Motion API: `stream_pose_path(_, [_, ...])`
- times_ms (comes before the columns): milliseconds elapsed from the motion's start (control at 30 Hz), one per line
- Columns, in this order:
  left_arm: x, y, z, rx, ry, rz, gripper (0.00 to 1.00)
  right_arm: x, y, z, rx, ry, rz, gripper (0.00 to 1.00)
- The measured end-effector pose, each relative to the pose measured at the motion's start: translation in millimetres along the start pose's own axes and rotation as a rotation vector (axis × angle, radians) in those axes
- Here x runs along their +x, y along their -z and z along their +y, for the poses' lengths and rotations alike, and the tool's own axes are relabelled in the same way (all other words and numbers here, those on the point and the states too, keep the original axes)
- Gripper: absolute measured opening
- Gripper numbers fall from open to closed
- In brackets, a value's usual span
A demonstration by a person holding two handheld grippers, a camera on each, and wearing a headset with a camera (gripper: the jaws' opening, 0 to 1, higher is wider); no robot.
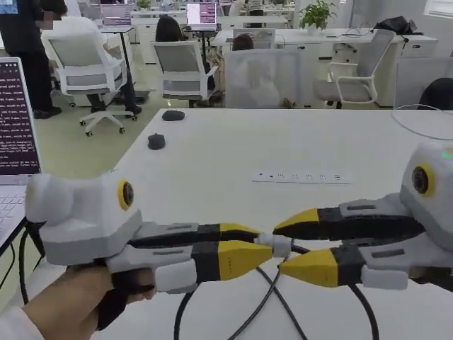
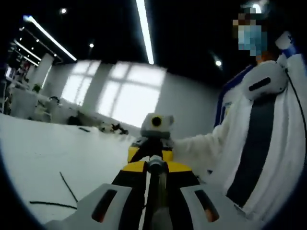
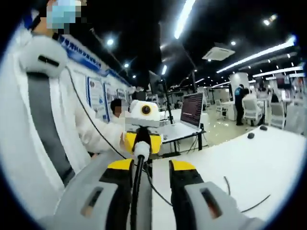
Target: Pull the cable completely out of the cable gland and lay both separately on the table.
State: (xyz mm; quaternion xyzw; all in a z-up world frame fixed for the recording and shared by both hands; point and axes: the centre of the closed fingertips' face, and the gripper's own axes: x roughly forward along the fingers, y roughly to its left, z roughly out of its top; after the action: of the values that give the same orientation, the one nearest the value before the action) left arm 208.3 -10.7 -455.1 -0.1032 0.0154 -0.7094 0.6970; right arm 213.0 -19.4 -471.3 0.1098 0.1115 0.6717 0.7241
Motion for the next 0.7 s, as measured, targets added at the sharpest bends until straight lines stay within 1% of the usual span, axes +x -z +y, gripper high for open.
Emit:
stream_pose_path(33, [-0.3,-1.6,-1.4,0.034,-0.001,0.0,0.15,-1.7,-2.1,1.1,0.08,-0.012,-0.018,0.3])
stream_pose_path(100, [-0.8,-3.7,-4.0,0.097,0.0,0.007,0.15,-2.7,-4.3,4.2,0.101,-0.032,-0.037,0.31])
stream_pose_path(133, [-0.8,-4.2,-5.0,0.125,0.0,0.011,0.15,-2.7,-4.6,5.8,0.101,-0.039,-0.039,0.31])
stream_pose_path(167, [-0.4,-4.5,-6.7,0.158,0.004,0.017,0.15,-1.9,-5.0,9.9,0.119,-0.055,-0.041,0.3])
stream_pose_path(233, [0.7,-4.4,-8.7,0.189,0.007,0.024,0.15,0.4,-5.9,16.2,0.133,-0.076,-0.044,0.27])
stream_pose_path(267, [1.0,-4.2,-9.0,0.193,0.008,0.026,0.15,1.6,-6.4,18.1,0.135,-0.082,-0.046,0.26])
stream_pose_path(300, [1.8,-3.6,-10.2,0.205,0.015,0.031,0.15,2.6,-8.2,21.6,0.143,-0.098,-0.055,0.24])
stream_pose_path(367, [2.7,-2.4,-9.7,0.225,0.015,0.036,0.15,4.2,-8.3,25.1,0.165,-0.11,-0.052,0.19])
stream_pose_path(433, [3.0,-1.8,-11.1,0.241,0.023,0.036,0.15,5.4,-7.7,24.2,0.16,-0.104,-0.051,0.18])
stream_pose_path(500, [3.6,-0.8,-12.8,0.268,0.027,0.041,0.15,5.4,-6.3,24.2,0.18,-0.105,-0.048,0.16])
stream_pose_path(533, [3.8,-0.5,-13.0,0.277,0.027,0.044,0.15,4.7,-5.9,23.6,0.203,-0.106,-0.053,0.15])
stream_pose_path(600, [3.5,0.8,-12.7,0.305,0.027,0.055,0.15,4.3,-3.4,23.5,0.233,-0.104,-0.043,0.14])
stream_pose_path(700, [3.4,2.9,-12.8,0.321,0.03,0.069,0.15,4.9,0.1,24.5,0.255,-0.102,-0.025,0.14])
